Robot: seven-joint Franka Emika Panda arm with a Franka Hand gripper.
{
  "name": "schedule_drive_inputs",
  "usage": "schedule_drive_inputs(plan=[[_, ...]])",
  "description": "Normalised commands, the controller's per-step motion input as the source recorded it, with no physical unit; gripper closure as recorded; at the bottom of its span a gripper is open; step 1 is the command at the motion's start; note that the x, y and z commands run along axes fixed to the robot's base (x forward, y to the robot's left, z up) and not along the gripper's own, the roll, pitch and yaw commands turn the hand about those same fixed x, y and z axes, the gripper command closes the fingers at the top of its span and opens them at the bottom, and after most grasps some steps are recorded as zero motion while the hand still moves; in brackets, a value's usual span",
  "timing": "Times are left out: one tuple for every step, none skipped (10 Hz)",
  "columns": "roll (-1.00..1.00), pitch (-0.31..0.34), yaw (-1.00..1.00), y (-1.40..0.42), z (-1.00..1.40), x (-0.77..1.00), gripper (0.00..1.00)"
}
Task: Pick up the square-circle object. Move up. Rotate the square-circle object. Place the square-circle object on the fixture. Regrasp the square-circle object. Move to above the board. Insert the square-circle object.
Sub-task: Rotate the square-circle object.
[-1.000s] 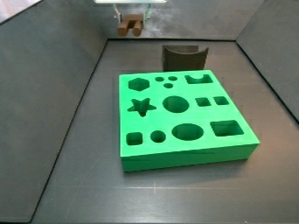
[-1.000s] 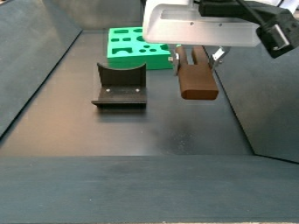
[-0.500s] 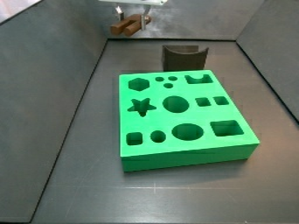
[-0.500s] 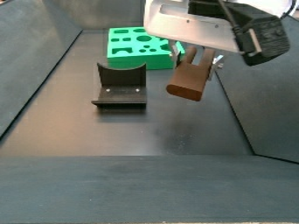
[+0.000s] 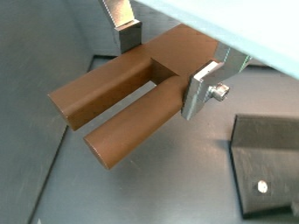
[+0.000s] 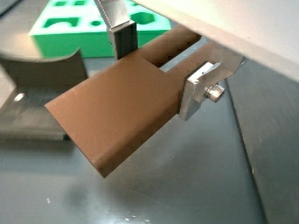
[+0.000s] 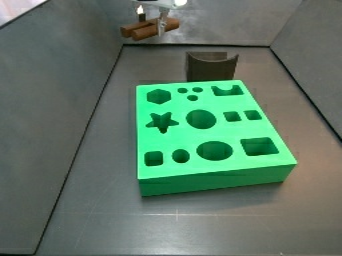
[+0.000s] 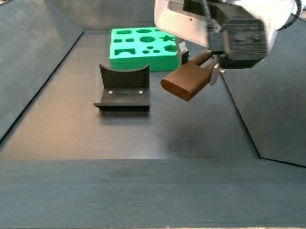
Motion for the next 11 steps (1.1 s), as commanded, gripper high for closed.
schedule_drive_inputs(plan=[[0.00, -0.005, -1.00, 0.01, -0.01, 0.03, 1.00], [0.00, -0.006, -1.00, 0.01, -0.01, 0.03, 1.00], [0.00, -0.006, -1.00, 0.01, -0.01, 0.03, 1.00], [0.00, -0.006, -1.00, 0.01, -0.01, 0.03, 1.00], [0.00, -0.006, -1.00, 0.01, -0.01, 0.03, 1.00], [0.00, -0.006, -1.00, 0.02, -0.01, 0.03, 1.00], [0.00, -0.006, -1.00, 0.02, -0.01, 0.03, 1.00], [0.00, -0.007, -1.00, 0.02, -0.01, 0.03, 1.00], [0.00, -0.007, -1.00, 0.02, -0.01, 0.03, 1.00], [0.00, -0.007, -1.00, 0.02, -0.01, 0.03, 1.00], [0.00, -0.007, -1.00, 0.02, -0.01, 0.03, 1.00]])
